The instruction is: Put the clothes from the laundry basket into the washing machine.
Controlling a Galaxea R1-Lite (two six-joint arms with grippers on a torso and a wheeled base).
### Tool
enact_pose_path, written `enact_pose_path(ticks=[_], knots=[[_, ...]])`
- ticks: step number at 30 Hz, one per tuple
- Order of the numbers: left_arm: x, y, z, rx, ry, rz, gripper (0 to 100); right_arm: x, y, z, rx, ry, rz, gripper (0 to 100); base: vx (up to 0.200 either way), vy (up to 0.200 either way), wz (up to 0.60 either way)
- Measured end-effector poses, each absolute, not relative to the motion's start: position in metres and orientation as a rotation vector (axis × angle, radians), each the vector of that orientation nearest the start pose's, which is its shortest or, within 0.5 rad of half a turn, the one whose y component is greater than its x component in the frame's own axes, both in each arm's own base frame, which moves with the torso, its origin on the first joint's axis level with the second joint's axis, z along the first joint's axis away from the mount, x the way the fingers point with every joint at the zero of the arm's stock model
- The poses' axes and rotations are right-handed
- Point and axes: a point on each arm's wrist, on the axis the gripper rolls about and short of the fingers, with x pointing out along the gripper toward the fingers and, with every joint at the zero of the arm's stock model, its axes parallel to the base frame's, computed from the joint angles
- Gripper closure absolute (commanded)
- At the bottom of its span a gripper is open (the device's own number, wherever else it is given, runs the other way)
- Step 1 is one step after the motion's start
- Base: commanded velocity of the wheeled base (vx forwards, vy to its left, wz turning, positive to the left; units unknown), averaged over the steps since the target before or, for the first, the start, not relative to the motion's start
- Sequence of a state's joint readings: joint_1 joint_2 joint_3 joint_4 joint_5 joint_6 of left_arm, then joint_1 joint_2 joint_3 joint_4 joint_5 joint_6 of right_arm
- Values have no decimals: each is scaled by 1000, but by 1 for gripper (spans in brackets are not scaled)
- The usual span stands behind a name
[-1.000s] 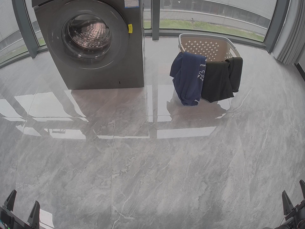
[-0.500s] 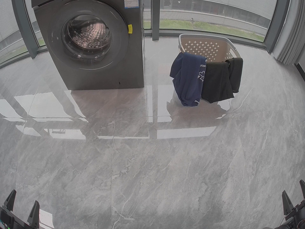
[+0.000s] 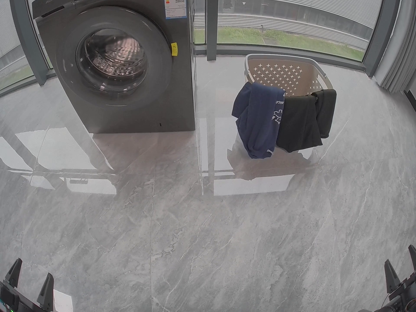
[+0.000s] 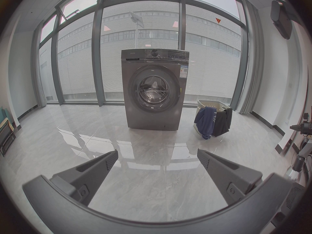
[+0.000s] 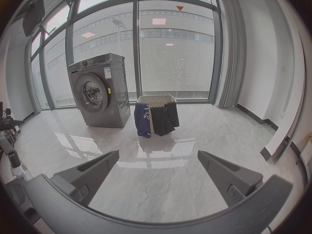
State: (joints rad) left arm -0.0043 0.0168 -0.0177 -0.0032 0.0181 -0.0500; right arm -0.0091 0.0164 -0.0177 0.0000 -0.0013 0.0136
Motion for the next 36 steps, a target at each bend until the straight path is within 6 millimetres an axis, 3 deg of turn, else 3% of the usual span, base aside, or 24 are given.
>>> enact_pose_path(ticks=[26, 36], knots=[[-23, 0, 81, -48, -3, 14, 0, -23, 0, 81, 12, -1, -13, 0, 192, 0, 0], [-23, 1, 81, -52, -4, 14, 0, -23, 0, 81, 13, 0, -14, 0, 0, -40, 0]])
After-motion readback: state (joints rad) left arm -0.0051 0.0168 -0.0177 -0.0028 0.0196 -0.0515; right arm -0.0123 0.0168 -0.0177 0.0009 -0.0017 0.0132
